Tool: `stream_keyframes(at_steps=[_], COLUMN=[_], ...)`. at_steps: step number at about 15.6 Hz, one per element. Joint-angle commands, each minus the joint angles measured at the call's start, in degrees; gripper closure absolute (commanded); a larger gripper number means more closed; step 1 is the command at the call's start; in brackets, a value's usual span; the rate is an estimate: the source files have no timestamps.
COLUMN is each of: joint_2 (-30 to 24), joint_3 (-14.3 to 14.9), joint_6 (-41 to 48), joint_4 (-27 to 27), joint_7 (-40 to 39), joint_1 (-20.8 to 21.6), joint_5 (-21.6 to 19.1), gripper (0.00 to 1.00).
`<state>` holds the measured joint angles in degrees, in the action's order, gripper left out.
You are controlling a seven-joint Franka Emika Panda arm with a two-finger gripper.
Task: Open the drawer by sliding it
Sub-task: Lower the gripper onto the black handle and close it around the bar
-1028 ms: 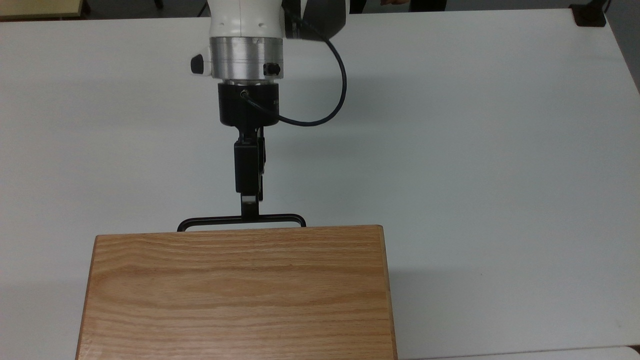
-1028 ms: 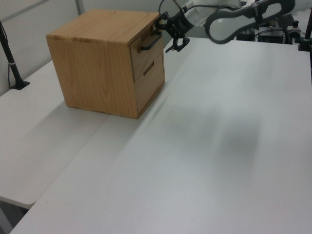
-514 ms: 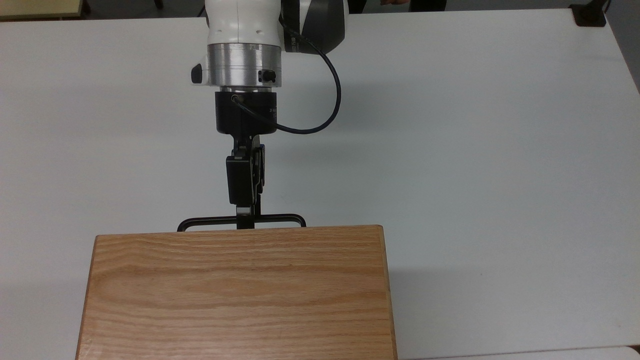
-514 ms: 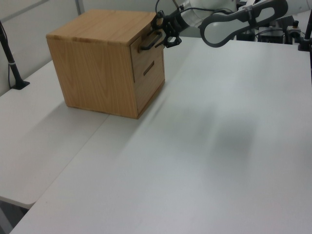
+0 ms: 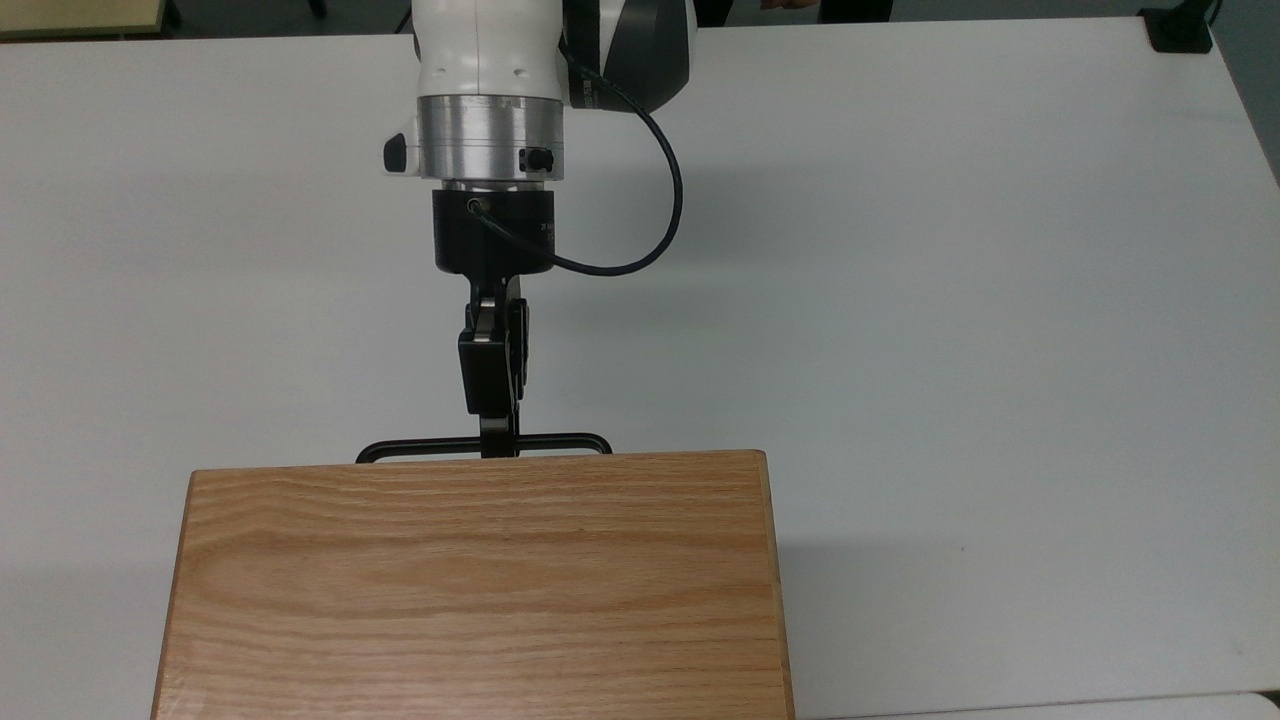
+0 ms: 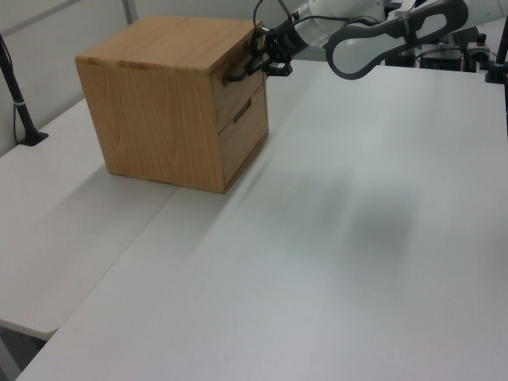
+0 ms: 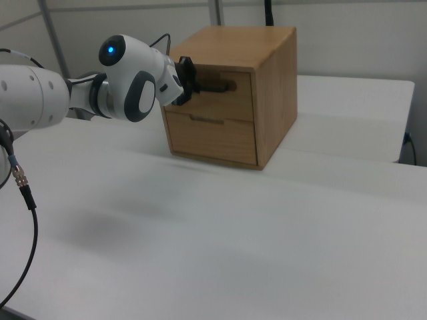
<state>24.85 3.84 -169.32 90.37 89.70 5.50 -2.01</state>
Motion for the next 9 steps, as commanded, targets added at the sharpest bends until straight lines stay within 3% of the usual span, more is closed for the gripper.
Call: stream_keyframes(at_steps=[1, 3, 9], joint_2=[-0.68, -1.38, -2.09], joint_3=[0.46, 0.46, 0.46], joint_6=[-0.66, -0.58, -0.58], joint_4=[-0.28, -0.28, 1.21], joint_7=[0.83, 0.83, 0.83], joint_1=[0.04, -0.58, -0.84], joint_5=[-0.81, -0.89, -0.81], gripper=[0.72, 0.64, 0.65])
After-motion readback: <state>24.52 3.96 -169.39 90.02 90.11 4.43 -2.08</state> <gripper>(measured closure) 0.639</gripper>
